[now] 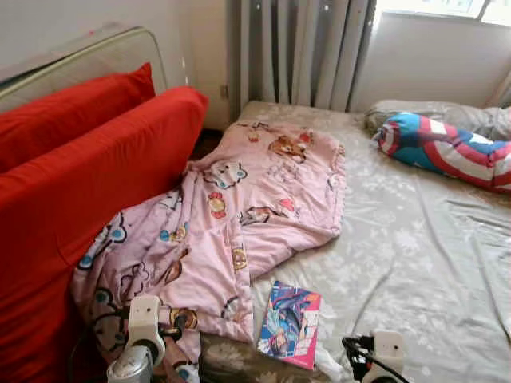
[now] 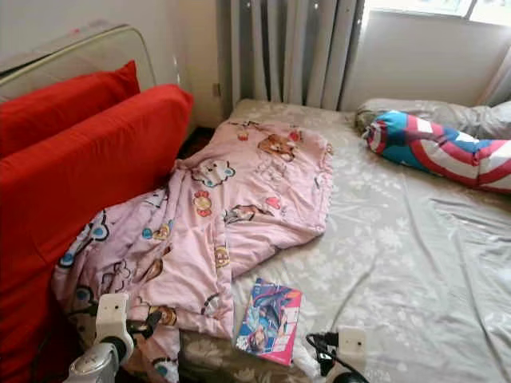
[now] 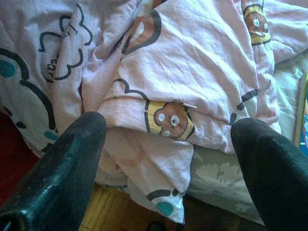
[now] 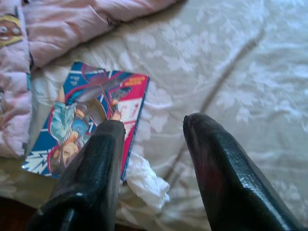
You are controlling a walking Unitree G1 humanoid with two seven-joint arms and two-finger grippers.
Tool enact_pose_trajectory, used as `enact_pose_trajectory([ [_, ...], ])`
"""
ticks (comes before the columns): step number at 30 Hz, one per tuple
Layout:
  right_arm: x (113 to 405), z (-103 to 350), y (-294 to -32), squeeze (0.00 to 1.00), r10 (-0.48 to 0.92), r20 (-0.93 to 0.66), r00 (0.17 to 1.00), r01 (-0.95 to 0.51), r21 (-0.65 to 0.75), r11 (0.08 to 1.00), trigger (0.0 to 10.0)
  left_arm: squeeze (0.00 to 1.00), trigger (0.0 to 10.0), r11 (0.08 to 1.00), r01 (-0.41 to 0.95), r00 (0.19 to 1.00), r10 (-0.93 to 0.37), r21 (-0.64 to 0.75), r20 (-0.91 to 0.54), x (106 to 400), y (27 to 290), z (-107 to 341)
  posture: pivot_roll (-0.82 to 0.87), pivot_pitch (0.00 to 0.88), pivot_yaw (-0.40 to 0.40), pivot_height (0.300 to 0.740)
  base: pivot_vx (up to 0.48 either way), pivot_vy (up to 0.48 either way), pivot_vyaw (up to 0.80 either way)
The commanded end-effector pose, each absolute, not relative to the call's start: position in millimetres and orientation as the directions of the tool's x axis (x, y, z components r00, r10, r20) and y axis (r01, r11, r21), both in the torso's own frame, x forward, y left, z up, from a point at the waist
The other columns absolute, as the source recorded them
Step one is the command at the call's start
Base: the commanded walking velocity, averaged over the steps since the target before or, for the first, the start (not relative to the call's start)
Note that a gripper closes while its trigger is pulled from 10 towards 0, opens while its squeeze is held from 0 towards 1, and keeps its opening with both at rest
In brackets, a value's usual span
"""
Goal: Clean up the room
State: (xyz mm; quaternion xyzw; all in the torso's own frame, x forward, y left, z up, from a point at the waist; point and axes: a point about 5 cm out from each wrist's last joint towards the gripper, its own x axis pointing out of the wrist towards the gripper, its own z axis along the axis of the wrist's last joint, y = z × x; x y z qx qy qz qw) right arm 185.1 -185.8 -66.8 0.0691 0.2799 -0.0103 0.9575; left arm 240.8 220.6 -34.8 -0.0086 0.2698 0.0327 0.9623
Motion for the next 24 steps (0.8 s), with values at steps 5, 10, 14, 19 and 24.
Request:
enact_pose_trajectory([
  [5, 186.9, -62.2, -186.9, 0.00, 0.022, -0.483, 0.875, 0.060, 0.152, 0.987, 10.0, 0.00, 10.0, 0.997, -0.075, 0.881, 0.055, -0.023, -0.471, 240.8, 220.9, -31.7, -0.04, 0.000, -0.028, 0.740, 0.000, 0.000, 0.00],
  [10, 184.4, -61.2, -191.2, 0.00, -0.033, -0.464, 0.885, 0.103, 0.127, 0.986, 10.0, 0.00, 10.0, 0.997, -0.064, 0.892, 0.041, -0.036, -0.450, 240.0, 218.6, -31.2, -0.04, 0.000, -0.025, 0.740, 0.000, 0.000, 0.00],
  [14, 183.6, -59.8, -193.6, 0.00, -0.067, -0.443, 0.894, 0.139, 0.132, 0.981, 10.0, 0.00, 10.0, 0.997, -0.065, 0.899, 0.041, -0.041, -0.437, 240.0, 217.9, -30.5, -0.04, 0.000, -0.028, 0.740, 0.000, 0.000, 0.00],
  [19, 186.1, -55.0, -194.2, 0.00, -0.052, -0.399, 0.916, 0.102, 0.104, 0.989, 10.0, 0.00, 10.0, 0.999, -0.002, 0.992, -0.002, -0.033, -0.129, 313.8, 202.3, 42.3, -0.05, 0.000, -0.034, 0.740, 0.000, 0.000, 0.00],
  [24, 186.7, -51.7, -194.7, 0.00, -0.051, -0.363, 0.930, 0.091, 0.094, 0.991, 10.0, 0.00, 10.0, 0.999, -0.025, 0.996, 0.022, -0.040, -0.083, 321.3, 204.7, 53.4, -0.05, 0.000, -0.031, 0.740, 0.000, 0.000, 0.00],
])
